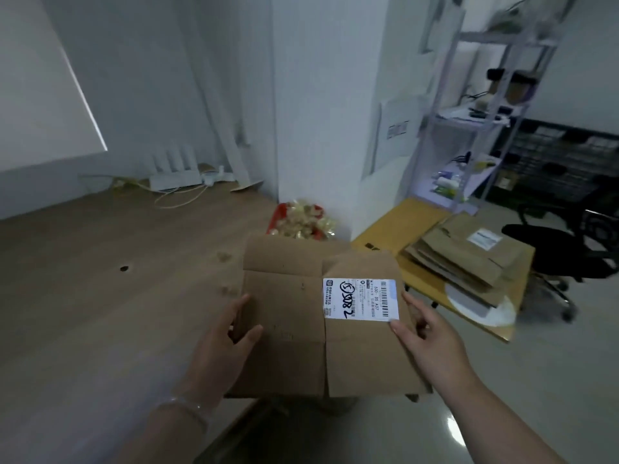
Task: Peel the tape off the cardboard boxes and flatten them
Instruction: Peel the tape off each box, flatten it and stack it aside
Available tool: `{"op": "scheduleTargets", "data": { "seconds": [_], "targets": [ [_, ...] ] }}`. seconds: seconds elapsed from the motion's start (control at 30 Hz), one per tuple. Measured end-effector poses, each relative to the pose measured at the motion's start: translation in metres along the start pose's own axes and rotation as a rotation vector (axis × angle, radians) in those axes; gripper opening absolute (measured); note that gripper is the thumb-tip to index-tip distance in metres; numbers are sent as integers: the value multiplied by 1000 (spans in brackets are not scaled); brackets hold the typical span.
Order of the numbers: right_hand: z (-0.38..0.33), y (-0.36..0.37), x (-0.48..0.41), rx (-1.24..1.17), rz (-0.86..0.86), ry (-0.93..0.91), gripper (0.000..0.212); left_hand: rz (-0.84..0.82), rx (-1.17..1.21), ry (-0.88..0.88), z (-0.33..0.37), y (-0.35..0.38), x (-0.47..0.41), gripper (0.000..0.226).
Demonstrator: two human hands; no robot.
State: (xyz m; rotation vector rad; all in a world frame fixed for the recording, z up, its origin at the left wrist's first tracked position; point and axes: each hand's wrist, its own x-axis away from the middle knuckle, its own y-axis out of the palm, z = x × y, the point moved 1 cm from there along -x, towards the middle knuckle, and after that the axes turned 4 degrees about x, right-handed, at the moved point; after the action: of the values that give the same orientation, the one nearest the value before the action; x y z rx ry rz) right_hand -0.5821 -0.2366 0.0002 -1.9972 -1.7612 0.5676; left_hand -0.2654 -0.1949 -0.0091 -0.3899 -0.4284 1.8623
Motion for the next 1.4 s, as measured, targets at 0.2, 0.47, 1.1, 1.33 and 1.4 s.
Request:
{"op": "scheduleTargets", "data": {
  "seconds": [0.2,0.47,1.1,1.33,1.4],
  "targets": [
    [72,-125,-33,9,163,56,50,-88,-5,119,87,130,-6,53],
    [168,-278,-93,97,245,67,53,-225,50,163,182,305,-6,57],
    [297,-340,-373,138,104,42,55,-264,72,-55,222,513,-167,59],
    [313,-338,-469,236,-47,-39,53,-303,63,-176,225,559,-206,61],
    [323,-334,-497,273,-96,-44,54,-299,59,-223,222,572,-210,63]
  ]
}}
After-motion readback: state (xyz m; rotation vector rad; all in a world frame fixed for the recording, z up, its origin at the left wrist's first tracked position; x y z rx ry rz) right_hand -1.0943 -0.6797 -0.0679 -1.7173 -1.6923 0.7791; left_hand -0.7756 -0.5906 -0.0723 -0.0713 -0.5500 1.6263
